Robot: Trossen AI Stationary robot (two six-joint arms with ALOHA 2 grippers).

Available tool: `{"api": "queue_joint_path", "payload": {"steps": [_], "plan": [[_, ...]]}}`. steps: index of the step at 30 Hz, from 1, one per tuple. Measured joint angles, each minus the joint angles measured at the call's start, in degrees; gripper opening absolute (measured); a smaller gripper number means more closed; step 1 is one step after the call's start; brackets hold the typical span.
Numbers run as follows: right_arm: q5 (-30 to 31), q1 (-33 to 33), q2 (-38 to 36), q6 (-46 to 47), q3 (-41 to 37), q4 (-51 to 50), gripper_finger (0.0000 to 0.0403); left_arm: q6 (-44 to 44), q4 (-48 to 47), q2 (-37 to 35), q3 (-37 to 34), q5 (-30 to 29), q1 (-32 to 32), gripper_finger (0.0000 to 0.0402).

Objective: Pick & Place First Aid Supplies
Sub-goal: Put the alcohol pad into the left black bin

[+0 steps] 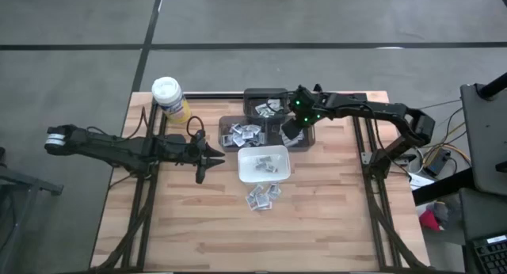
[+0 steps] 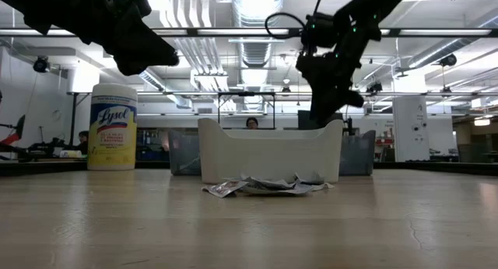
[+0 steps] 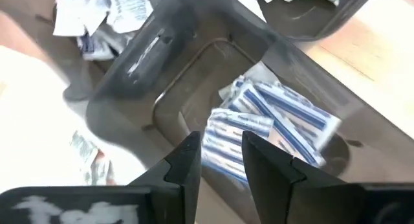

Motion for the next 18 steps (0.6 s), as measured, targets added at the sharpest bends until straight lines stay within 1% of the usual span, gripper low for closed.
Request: {"api": "queue_joint_path", "payload": {"steps": [5,8,11,14,18], "plan": [[-0.02,2.22,-2.44,-2.14,5.63,-8.33,0.0099,0.00,-0.02,0.00,0.00,0.02,0.00,0.0108],[-0.30,6.03,-3.79,-3.06,8.14,-10.68,0.0092,0.04,-0.02,0.00,0.00,0.04,0.00,0.0108],[-0.66,11.28,-5.46,-2.81,10.03,-12.46,0.0085,0.07,-0.04,0.00,0.00,0.05,0.00,0.0108],[-0.66,17.33,-6.72,0.61,11.17,-13.89,0.0079,0.43,-0.05,0.00,0.00,0.05,0.00,0.0108],[-0.64,25.46,-7.51,9.24,11.62,-14.27,0.0073,1.70,-0.04,0.00,0.00,0.05,0.00,0.0108]]}}
